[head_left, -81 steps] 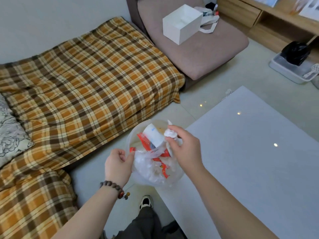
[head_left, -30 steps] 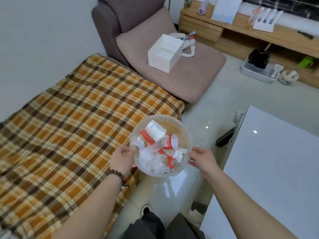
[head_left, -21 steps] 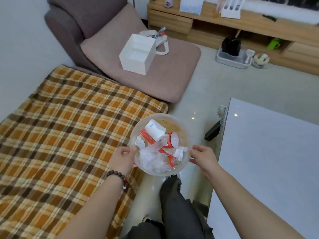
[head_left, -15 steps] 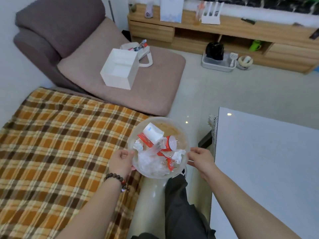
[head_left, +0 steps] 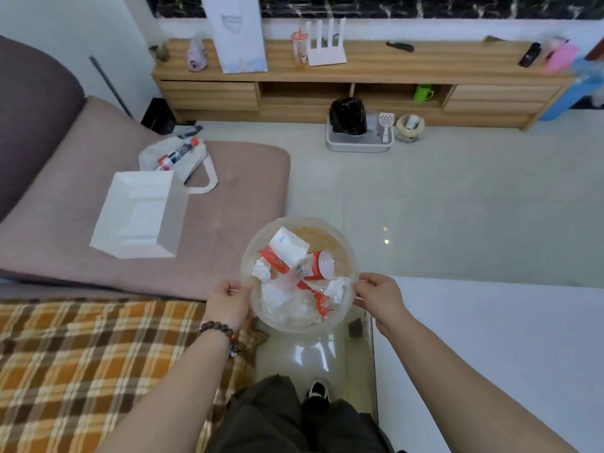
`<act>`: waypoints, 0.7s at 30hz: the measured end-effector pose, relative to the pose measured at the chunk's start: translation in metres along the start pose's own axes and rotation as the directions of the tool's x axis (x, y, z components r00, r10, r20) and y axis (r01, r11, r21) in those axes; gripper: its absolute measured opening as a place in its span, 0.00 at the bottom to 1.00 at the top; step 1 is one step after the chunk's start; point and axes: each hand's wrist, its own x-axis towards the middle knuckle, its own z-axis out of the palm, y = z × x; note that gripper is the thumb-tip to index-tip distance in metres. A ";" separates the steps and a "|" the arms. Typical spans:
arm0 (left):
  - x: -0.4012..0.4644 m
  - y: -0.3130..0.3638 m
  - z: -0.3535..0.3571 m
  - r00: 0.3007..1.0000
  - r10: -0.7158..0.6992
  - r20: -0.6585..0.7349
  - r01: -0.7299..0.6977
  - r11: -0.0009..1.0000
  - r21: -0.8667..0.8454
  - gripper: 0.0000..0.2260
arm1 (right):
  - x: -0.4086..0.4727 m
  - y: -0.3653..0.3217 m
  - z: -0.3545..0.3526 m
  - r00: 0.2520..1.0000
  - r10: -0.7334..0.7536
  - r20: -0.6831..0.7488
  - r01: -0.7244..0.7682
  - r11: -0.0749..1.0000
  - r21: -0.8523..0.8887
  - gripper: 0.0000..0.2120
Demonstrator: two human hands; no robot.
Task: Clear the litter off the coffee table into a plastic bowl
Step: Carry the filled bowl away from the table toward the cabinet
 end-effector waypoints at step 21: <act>0.248 0.255 0.270 0.855 0.031 0.518 -0.331 0.802 0.498 0.08 | 0.232 -0.091 -0.036 0.771 0.430 -0.469 -0.190 0.859 0.476 0.08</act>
